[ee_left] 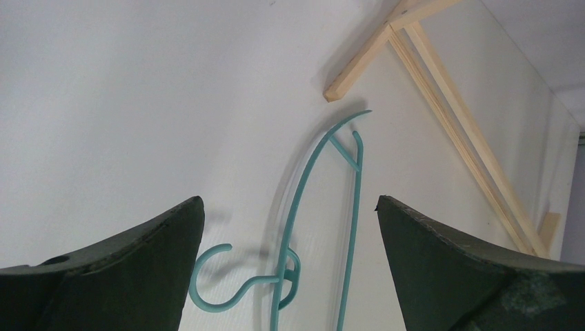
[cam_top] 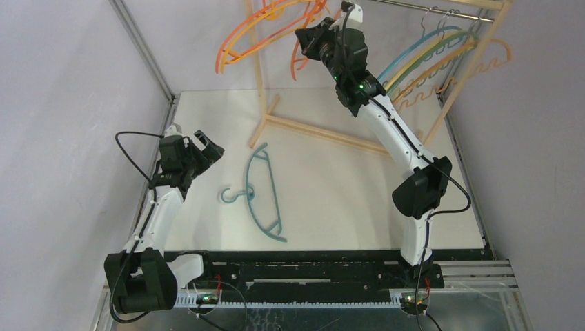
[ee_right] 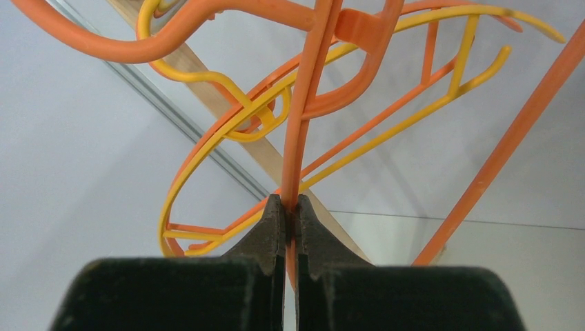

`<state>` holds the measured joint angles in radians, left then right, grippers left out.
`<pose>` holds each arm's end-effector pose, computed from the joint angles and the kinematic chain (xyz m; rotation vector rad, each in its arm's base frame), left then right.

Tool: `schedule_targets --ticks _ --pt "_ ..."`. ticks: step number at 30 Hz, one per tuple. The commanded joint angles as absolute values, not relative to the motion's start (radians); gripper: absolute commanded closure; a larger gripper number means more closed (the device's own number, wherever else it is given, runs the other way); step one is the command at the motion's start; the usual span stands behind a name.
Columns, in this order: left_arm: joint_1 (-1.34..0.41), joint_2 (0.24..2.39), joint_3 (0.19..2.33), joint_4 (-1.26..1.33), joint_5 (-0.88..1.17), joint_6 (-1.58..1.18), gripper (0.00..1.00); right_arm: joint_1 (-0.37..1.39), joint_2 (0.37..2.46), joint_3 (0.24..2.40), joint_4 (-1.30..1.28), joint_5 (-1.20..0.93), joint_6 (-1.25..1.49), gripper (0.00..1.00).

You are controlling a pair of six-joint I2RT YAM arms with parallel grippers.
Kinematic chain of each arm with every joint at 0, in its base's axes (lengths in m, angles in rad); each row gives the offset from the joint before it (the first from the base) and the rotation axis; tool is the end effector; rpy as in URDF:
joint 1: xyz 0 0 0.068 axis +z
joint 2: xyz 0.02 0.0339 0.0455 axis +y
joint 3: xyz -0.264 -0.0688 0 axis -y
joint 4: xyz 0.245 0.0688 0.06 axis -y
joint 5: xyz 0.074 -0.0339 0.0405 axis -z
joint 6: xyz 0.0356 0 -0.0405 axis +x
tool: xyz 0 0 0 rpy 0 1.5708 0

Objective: Organize the hangers

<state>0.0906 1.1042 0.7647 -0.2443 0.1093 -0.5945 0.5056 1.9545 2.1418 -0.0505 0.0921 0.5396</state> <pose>0.2429 0.0182 0.2640 -0.6712 2.0731 -0.4075 0.4012 0.2184 0.4778 0.1034 1.4794 0.7888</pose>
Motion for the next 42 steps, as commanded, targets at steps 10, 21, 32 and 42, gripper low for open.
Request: schedule_targets --ticks 10,21,32,42 --pt "0.101 1.068 0.747 -0.21 0.114 -0.587 0.01 0.474 1.932 2.09 -0.103 0.116 0.577 1.0" --pt "0.106 1.059 0.747 -0.212 0.118 -0.591 0.01 0.491 1.979 2.159 -0.145 0.102 0.601 1.0" --pt "0.121 1.036 0.753 -0.23 0.111 -0.566 0.0 0.567 2.125 2.325 -0.181 0.094 0.623 1.0" --pt "0.136 1.036 0.749 -0.228 0.121 -0.561 0.01 0.588 2.195 2.412 -0.184 0.022 0.636 0.78"
